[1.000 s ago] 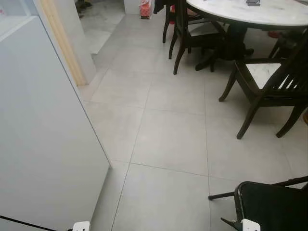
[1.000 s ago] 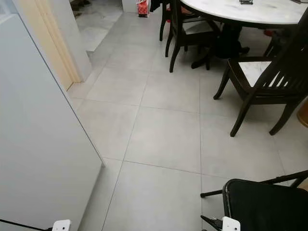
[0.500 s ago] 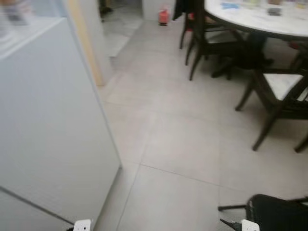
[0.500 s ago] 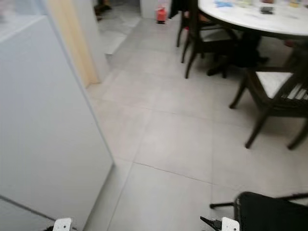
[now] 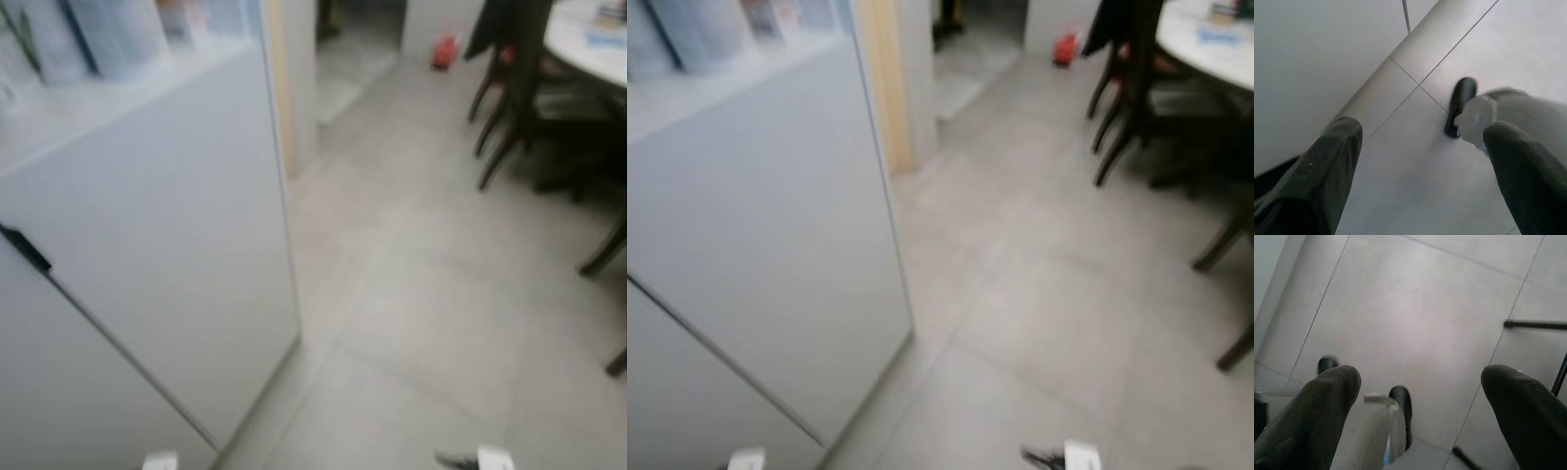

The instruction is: Restocking fridge

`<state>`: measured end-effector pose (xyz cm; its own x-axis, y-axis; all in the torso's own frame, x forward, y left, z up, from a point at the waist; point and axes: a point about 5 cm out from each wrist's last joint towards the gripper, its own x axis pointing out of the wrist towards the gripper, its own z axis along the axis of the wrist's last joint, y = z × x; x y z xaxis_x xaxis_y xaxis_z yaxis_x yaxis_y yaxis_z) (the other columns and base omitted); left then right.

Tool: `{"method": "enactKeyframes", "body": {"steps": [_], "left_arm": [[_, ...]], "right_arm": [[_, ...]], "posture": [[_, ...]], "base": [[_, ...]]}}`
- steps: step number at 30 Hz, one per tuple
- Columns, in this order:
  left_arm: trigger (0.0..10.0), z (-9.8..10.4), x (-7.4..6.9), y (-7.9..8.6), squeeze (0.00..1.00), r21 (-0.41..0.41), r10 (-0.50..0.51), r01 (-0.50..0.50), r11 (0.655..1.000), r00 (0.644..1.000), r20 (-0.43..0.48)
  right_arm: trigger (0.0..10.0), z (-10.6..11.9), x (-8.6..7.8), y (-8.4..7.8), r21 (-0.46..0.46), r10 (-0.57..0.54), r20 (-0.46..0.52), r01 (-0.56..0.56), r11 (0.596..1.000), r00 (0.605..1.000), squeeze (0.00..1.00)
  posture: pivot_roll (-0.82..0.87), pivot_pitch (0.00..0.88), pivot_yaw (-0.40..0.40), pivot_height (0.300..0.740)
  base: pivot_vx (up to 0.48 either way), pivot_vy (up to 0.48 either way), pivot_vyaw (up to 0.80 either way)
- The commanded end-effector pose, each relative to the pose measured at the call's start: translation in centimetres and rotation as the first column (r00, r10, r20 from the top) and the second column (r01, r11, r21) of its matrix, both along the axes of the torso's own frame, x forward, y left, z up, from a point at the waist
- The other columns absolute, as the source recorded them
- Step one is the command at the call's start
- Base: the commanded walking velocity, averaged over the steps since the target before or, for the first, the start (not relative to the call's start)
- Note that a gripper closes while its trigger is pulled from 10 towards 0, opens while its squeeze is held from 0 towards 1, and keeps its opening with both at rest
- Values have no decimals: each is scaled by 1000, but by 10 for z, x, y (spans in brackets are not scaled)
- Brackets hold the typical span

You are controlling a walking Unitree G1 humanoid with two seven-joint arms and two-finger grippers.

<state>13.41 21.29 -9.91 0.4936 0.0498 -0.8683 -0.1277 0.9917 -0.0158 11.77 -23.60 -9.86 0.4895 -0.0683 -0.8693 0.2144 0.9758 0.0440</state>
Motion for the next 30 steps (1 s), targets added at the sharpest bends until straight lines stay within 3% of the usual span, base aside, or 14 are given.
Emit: {"method": "enactKeyframes", "body": {"steps": [1, 15, 30], "left_arm": [[10000, -1, -6, 5, 0, 6, 35, -35, 999, 999, -16], [10000, -2, -3, -6, 0, -10, 29, -30, 1000, 1000, -7], [10000, -1, -5, 3, 0, 14, 40, -39, 999, 999, -15]], "right_arm": [[10000, -1, 2, 4, 12, 14, -4, -14, 1000, 1000, 0], [10000, 3, 4, -6, -7, 32, -4, -33, 999, 999, 0], [10000, 0, 2, 2, 16, 10, -6, -10, 1000, 1000, 0]], "posture": [[52, 0, 19, 740], [54, 6, -28, 740], [66, 22, -3, 740]], "base": [[0, 0, 800], [0, 0, 800], [0, 0, 800]]}}
